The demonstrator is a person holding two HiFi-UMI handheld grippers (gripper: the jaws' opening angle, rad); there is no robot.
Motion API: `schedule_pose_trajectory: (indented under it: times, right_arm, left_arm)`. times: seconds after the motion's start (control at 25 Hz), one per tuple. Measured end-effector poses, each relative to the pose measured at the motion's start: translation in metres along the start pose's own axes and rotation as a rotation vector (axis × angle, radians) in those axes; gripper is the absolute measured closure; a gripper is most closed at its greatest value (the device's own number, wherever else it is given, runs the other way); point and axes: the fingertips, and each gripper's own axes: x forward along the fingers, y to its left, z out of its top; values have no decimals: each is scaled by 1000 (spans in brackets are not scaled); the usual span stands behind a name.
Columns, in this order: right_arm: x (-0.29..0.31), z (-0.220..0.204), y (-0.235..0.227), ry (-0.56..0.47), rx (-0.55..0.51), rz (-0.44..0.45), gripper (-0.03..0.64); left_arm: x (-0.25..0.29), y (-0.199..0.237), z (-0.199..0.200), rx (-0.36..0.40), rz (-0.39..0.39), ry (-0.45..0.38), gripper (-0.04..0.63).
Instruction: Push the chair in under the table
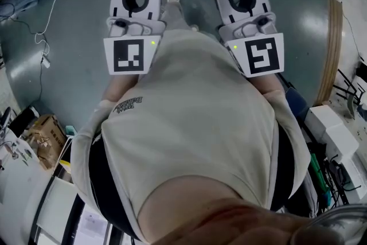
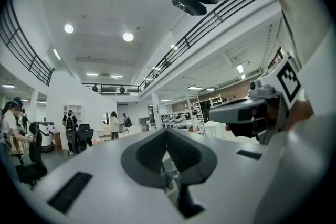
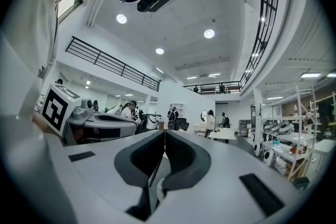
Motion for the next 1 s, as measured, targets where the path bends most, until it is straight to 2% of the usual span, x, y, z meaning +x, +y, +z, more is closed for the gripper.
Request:
schedule_pose_trajectory:
  times: [0.56, 0.72, 0.84, 1.0]
  right_arm:
    - [51, -27, -49, 26, 3, 4, 607]
    - [80, -32, -63, 26, 3, -4, 607]
    - [102, -37, -74, 41, 0, -4, 607]
    - [144, -42, -85, 62, 9, -4, 607]
  left_arm:
    - [70, 30, -25, -12, 6, 6, 586]
    - [92, 47, -31, 36, 5, 17, 586]
    - [111, 59, -37, 18, -9, 29, 586]
    - [139, 97, -47, 3, -7, 54, 586]
